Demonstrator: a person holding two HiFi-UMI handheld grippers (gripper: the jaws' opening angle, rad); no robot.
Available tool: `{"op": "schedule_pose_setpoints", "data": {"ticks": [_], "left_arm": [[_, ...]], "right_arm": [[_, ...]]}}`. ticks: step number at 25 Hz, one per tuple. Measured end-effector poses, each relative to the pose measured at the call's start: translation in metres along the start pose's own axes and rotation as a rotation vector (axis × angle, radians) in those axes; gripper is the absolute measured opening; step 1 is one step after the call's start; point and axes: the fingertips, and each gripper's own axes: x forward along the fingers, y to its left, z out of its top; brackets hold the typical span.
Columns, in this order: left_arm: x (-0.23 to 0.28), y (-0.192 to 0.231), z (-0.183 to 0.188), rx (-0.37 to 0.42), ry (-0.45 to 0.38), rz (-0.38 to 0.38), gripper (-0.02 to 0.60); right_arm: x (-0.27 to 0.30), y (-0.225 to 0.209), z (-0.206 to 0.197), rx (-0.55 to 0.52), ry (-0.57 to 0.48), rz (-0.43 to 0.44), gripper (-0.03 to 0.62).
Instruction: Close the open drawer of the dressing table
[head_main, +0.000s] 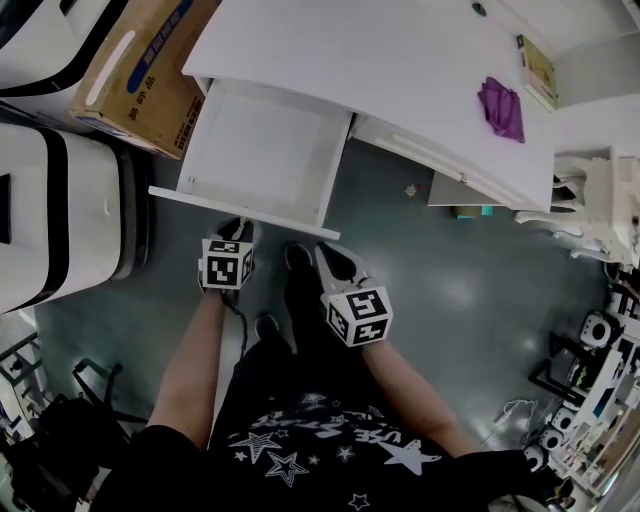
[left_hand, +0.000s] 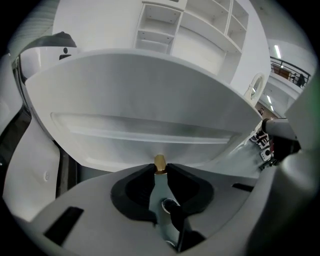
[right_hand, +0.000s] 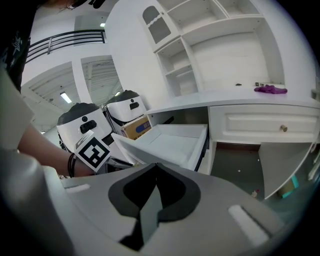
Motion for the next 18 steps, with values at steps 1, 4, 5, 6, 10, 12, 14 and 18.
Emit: {"op": "schedule_pose_setpoints", "data": {"ticks": [1, 4, 5, 6, 10, 12, 14, 18], "left_arm": [[0.001, 0.0, 0.001, -0.004, 0.002, -0.006, 0.084], [0.004, 0.001, 0.007, 0.011, 0.013, -0.009, 0.084], [0.006, 0.001, 0.01, 0.015, 0.015, -0.008, 0.084], [0.008, 0.001, 0.014, 0.018, 0.016, -0.006, 0.084], [0.019, 0.002, 0.033, 0.056, 0.016, 0.01, 0.084], [0.025, 0.004, 0.043, 0.069, 0.015, 0.014, 0.084], [0.031, 0.005, 0.051, 0.065, 0.011, 0.013, 0.084], [0.042, 0.006, 0.07, 0.051, -0.005, 0.013, 0.085]], "right_arm": [[0.001, -0.001, 0.001, 0.0, 0.001, 0.0, 0.003], [0.006, -0.006, 0.005, 0.006, 0.002, -0.003, 0.003], [0.007, -0.007, 0.007, 0.01, 0.002, -0.004, 0.003], [0.008, -0.009, 0.008, 0.012, 0.002, -0.004, 0.003], [0.016, -0.019, 0.014, 0.02, 0.005, -0.006, 0.003], [0.022, -0.025, 0.018, 0.026, 0.007, -0.008, 0.003], [0.03, -0.032, 0.022, 0.03, 0.007, -0.007, 0.003], [0.044, -0.048, 0.036, 0.03, 0.0, -0.007, 0.003]]}}
